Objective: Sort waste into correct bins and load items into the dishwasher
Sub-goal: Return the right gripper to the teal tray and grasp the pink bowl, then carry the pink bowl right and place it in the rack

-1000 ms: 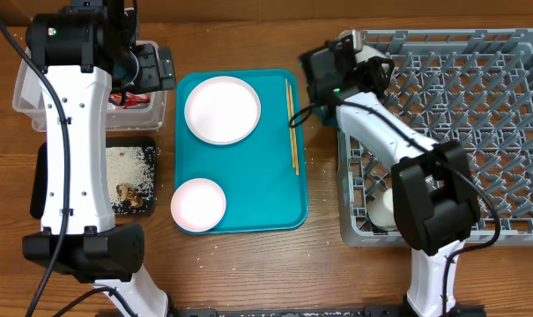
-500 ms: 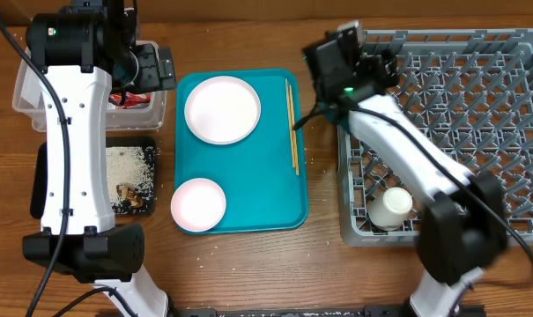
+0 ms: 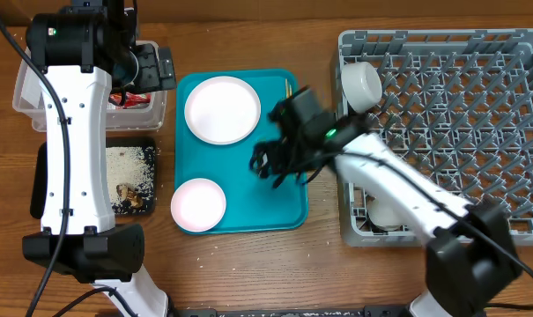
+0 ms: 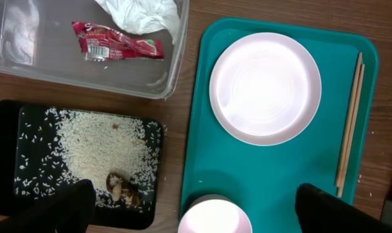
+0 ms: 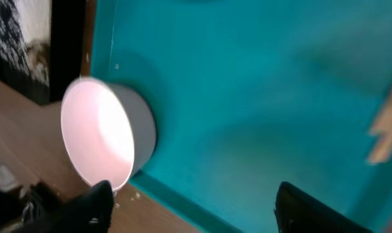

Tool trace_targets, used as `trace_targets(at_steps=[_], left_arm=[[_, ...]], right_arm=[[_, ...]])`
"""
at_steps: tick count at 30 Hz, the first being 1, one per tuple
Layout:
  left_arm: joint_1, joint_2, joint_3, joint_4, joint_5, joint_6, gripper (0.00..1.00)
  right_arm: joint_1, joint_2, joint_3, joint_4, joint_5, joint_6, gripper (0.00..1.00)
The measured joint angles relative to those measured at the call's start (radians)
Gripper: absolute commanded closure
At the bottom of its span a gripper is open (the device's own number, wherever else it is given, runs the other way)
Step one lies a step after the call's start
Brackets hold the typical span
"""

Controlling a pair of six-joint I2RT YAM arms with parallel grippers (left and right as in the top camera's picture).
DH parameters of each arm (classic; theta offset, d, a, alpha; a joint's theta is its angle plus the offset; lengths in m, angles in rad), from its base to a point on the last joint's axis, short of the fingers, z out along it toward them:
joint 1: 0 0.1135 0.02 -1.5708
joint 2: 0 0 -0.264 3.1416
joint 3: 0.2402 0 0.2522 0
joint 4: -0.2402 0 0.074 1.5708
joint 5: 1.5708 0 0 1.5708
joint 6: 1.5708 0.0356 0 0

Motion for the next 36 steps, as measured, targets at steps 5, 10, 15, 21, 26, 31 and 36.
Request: trace_targets(at_steps=[5, 10, 15, 21, 26, 31, 36], left_arm=[[0.000, 0.000, 0.000, 0.000, 0.000, 0.000, 0.00], [0.000, 0.000, 0.000, 0.000, 0.000, 0.000, 0.00], [0.000, 0.000, 0.000, 0.000, 0.000, 0.000, 0.00], [0.000, 0.000, 0.000, 0.000, 0.000, 0.000, 0.00], [0.000, 0.000, 0.000, 0.000, 0.000, 0.000, 0.00], [0.000, 0.000, 0.000, 0.000, 0.000, 0.000, 0.00], [0.000, 0.000, 0.000, 0.000, 0.000, 0.000, 0.00]], right_arm=[[0.140, 0.021, -0.045, 0.096, 0.071, 0.139, 0.27], [0.226, 0.048, -0.045, 0.167, 0.180, 0.209, 0.32], [0.243, 0.122, -0.045, 0.227, 0.230, 0.254, 0.42], [0.243, 0.177, -0.047, 0.225, 0.241, 0.276, 0.76], [0.227, 0.177, -0.047, 0.168, 0.245, 0.285, 0.96], [0.143, 0.109, -0.005, -0.127, 0.373, 0.271, 0.96], [0.026, -0.092, 0.062, -0.327, 0.650, 0.271, 0.96]])
